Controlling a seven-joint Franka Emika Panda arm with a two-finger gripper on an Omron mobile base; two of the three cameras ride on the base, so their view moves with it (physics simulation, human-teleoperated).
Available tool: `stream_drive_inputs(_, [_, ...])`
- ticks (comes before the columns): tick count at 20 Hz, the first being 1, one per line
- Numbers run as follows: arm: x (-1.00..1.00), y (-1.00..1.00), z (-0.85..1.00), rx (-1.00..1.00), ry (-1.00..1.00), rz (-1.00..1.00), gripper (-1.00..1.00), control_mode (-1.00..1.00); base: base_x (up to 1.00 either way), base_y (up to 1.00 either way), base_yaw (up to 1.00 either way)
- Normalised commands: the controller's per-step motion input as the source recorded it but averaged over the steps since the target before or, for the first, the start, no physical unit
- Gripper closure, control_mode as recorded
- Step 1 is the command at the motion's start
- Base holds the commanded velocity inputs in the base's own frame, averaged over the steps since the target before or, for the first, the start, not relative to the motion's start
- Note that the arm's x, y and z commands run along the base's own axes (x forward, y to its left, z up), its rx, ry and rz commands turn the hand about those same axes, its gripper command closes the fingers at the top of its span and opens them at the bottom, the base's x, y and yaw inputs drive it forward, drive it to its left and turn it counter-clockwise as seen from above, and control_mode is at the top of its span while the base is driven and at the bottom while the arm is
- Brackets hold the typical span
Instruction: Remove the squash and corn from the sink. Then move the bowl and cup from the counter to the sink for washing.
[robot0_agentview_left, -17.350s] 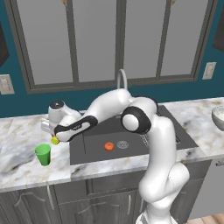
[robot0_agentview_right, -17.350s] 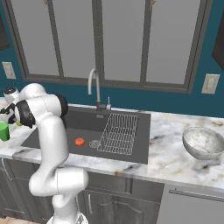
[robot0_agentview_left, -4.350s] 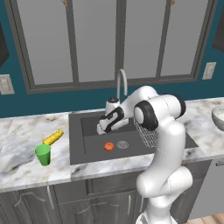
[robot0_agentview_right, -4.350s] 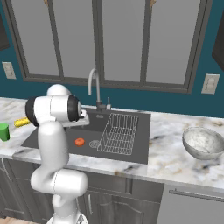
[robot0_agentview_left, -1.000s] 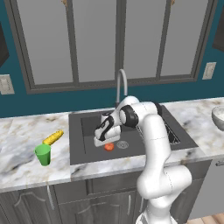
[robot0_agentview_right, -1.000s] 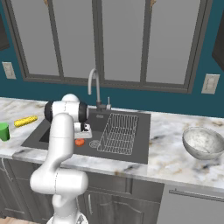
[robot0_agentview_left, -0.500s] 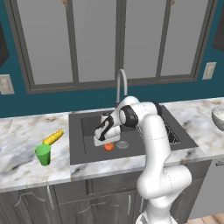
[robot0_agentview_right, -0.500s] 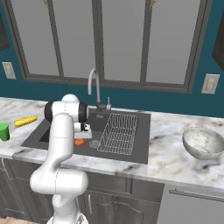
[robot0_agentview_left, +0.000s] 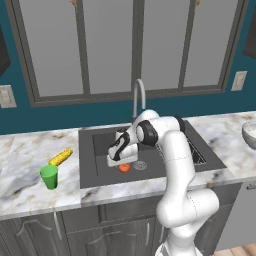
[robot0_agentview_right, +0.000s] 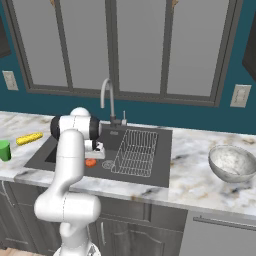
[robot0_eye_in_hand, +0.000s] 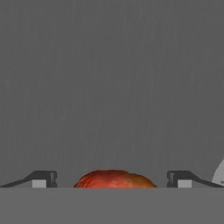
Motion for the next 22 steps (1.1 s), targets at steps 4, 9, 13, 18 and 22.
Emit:
stream_drive_inputs(4, [-0.06,-0.03,0.00,0.00,0.00,-0.08,-1.00,-1.00,0.00,0.00,0.00])
stream_drive_inputs(9, [-0.06,-0.04,0.00,0.00,-0.01,-0.09,-1.00,-1.00,0.00,0.00,0.00])
stream_drive_inputs(13, [-0.06,-0.02,0.00,0.00,-0.01,-0.07,-1.00,-1.00,0.00,0.00,0.00])
stream_drive_inputs(18, [-0.10,0.00,0.00,0.00,0.00,-0.08,-1.00,-1.00,0.00,0.00,0.00])
stream_drive_inputs(22, [-0.10,0.00,0.00,0.00,0.00,-0.10,-1.00,-1.00,0.00,0.00,0.00])
